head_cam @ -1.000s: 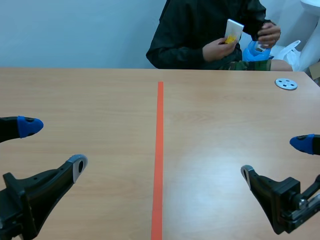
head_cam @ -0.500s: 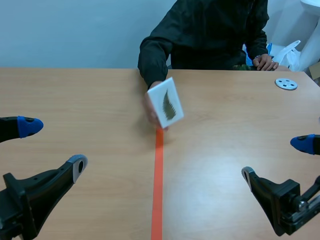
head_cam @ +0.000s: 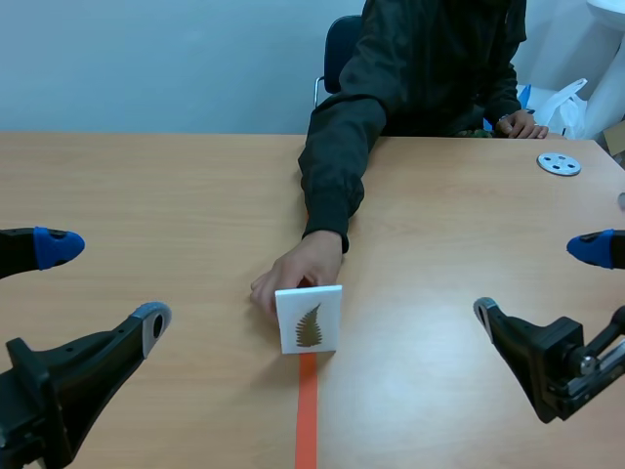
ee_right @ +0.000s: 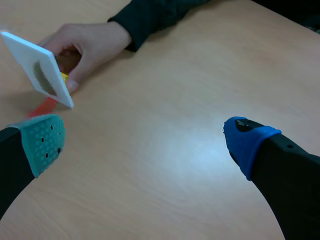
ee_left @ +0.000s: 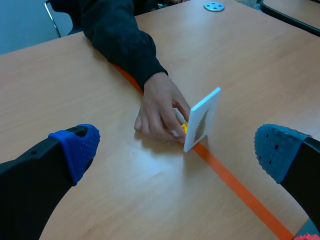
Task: Sort the leaf by its shape. The table is split by an orange tape line. A compound leaf with several leaflets goes to the left side, a simple leaf with one blade goes to the right side. Return to the home posture when a red brick is placed on the table.
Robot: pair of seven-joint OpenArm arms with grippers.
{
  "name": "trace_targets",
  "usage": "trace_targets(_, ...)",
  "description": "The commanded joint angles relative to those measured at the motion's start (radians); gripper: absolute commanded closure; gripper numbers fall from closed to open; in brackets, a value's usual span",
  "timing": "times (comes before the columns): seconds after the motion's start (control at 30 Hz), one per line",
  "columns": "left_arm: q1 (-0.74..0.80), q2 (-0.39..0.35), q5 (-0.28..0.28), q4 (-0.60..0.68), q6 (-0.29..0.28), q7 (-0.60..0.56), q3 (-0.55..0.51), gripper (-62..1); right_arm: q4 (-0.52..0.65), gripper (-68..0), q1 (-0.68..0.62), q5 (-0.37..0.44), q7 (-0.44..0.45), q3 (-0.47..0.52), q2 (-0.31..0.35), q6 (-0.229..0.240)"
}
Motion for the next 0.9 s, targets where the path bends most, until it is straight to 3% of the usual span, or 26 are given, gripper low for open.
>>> trace_targets(0.0,-0.004,0.007,-0.006,0.014,-0.002,-0.014,0.003,-62.3,0.014,-67.9,0.017,0.003,-0.007,0.007,0.011,0.007)
trace_targets(0.43,-0.004,0.007,-0.006,0.014,-0.002,-0.014,0.003,-62.3,0.014,-67.9,0.082,0.007,-0.080,0.005,0.039,0.021)
trace_targets(0.53,-0.004,0.007,-0.006,0.014,-0.002,-0.014,0.003,-62.3,0.014,-67.9,0.103,0.009,-0.086,0.001,0.052,0.061)
trace_targets(0.87,-0.004,0.007,-0.006,0.014,-0.002,-0.014,0.003,-62.3,0.009,-67.9,0.197,0.011,-0.100,-0.126,0.060,0.093)
